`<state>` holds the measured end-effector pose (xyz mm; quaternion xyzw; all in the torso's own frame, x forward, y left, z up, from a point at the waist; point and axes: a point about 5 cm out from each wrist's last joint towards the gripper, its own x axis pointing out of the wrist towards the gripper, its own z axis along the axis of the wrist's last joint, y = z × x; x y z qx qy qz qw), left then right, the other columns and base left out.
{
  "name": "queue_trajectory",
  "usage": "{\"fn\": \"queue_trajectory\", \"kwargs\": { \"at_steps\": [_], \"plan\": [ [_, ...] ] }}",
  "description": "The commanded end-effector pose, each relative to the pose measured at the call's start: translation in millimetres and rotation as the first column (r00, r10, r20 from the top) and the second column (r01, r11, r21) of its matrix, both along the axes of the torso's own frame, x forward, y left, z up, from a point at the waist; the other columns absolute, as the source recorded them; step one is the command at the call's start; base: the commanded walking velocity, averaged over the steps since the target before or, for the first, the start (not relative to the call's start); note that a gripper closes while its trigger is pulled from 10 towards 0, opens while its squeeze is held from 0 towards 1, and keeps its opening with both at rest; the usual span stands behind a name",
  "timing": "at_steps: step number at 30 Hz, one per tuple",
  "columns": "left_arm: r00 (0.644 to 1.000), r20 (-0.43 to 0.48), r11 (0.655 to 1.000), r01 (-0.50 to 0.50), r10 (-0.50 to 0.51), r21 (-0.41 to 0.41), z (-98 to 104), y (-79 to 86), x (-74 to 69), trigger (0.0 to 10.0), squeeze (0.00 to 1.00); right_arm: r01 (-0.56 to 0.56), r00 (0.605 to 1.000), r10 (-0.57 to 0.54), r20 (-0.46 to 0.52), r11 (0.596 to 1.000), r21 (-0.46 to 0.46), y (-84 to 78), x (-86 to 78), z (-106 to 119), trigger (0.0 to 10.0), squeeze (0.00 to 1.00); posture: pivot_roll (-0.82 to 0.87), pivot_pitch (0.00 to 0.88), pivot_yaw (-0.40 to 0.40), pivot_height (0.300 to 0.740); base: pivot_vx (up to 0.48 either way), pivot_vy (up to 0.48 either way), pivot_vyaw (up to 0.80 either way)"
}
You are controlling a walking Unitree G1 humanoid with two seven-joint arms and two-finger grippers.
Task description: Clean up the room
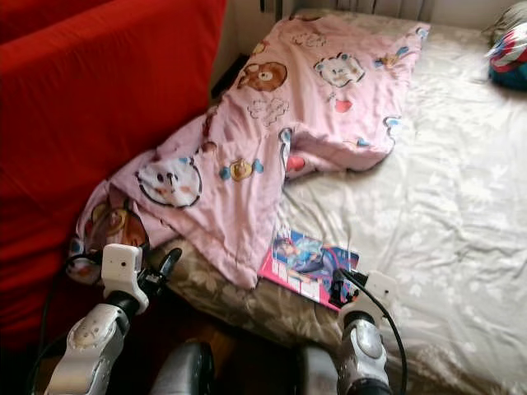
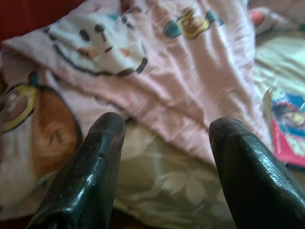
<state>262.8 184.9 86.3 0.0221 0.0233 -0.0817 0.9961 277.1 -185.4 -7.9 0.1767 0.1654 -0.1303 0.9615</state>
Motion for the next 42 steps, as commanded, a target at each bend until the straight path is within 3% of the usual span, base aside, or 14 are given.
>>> {"fn": "queue_trajectory", "kwargs": {
  "at_steps": [1, 19, 29, 33, 35, 42],
  "plan": [
    [1.0, -0.017, 1.0, -0.016, 0.017, 0.018, 0, 8.1, -5.8, 10.0, 0.0, -0.005, 1.0, 0.005, -0.016, 0.999, 0.034, 4.0, -4.3, -5, 10.0, 0.0, 0.08, 0.305, 0.066, 0.639, 0.0, 0.0, 0.0],
    [0.998, -0.049, 0.997, -0.041, 0.044, 0.063, 6, 20.9, -23.8, 10.0, 0.0, 0.015, 1.0, -0.015, -0.005, 0.998, 0.055, 0.1, -7.8, -7, 10.0, 0.0, 0.12, 0.352, 0.082, 0.639, 0.0, 0.0, 0.0],
    [0.998, -0.052, 0.997, -0.031, 0.035, 0.074, 10, 20.0, -26.8, 10.0, 0.0, -0.03, 0.999, 0.033, -0.014, 0.986, 0.166, 4.9, -12.3, -14, 10.0, 0.0, 0.13, 0.36, 0.088, 0.639, 0.0, 0.0, 0.0],
    [0.998, -0.054, 0.997, -0.03, 0.034, 0.076, 11, 19.7, -28.5, 10.0, 0.0, -0.013, 0.999, 0.024, -0.047, 0.978, 0.206, 0.0, -20.2, -21, 10.0, 0.0, 0.14, 0.36, 0.089, 0.639, 0.0, 0.0, 0.0],
    [0.998, -0.054, 0.996, -0.03, 0.035, 0.078, 11, 20.7, -29.4, 10.0, 0.0, 0.01, 0.999, 0.006, -0.052, 0.952, 0.307, -1.3, -25.0, -26, 10.0, 0.0, 0.14, 0.361, 0.089, 0.639, 0.0, 0.0, 0.0],
    [0.998, -0.055, 0.996, -0.029, 0.033, 0.081, 13, 20.6, -32.9, 10.0, 0.0, 0.05, 0.999, -0.04, -0.031, 0.851, 0.524, -0.4, -31.5, -32, 10.0, 0.0, 0.15, 0.363, 0.09, 0.639, 0.0, 0.0, 0.0]
  ]
}}
